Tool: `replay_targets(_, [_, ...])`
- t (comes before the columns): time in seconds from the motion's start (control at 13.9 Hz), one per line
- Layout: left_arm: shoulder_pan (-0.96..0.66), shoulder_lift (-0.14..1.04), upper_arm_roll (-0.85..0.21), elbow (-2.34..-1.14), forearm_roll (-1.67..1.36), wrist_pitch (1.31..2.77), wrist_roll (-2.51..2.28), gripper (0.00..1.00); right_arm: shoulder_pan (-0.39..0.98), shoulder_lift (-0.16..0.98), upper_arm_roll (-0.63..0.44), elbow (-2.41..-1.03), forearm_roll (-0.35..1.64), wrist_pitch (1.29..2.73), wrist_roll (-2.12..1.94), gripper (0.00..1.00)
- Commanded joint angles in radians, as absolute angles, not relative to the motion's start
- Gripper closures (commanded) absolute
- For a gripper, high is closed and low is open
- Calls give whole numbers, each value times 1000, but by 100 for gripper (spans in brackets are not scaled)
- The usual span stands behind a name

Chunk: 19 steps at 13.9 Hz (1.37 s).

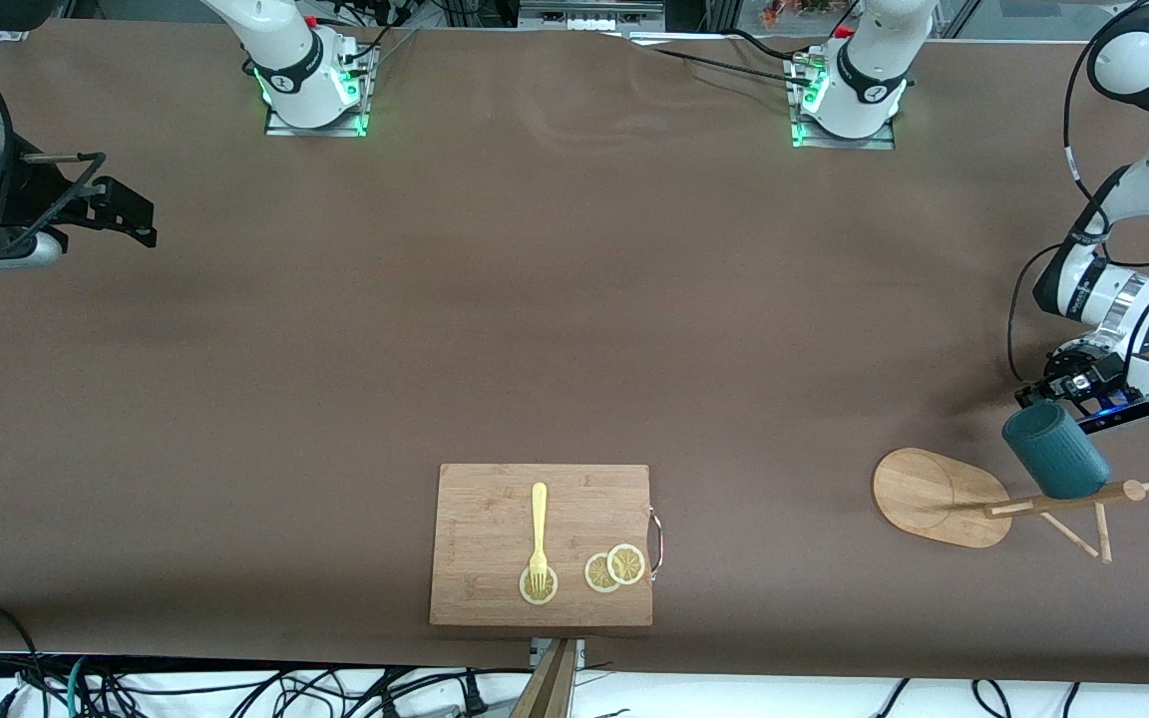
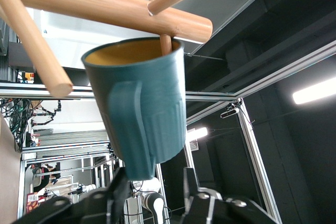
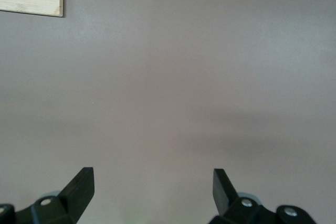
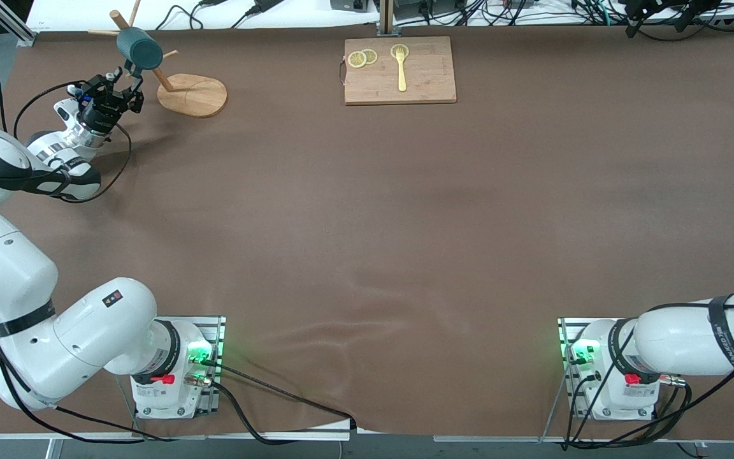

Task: Pass cup and hang on rack

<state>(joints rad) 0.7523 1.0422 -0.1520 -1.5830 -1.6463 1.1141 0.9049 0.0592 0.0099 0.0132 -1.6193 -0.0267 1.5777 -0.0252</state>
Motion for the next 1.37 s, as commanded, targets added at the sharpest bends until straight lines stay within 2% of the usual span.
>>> replay_targets(0.0, [750,1036,-135,-1559,-1606,1097,899,0,44,11,20,-1605,-26,1560,-49,0])
replay_targets(0.43, [784,948,-81,-1559,-1321,1092,899,0,43,11,18,-1606,-26,1560,-49,0])
replay_targets(0.79, [790,744,-48,-1559,-956,1106,885,0,41,11,18,-1606,-26,1560,-49,0])
replay_targets(1.01, [763,600,-51,-1500,-710,1155,885,0,37,14,15,-1606,-26,1560,-49,0])
replay_targets(1.29, [599,462,-51,-1381,-424,1247,797,0,35,17,15,-1606,-26,1560,-49,0])
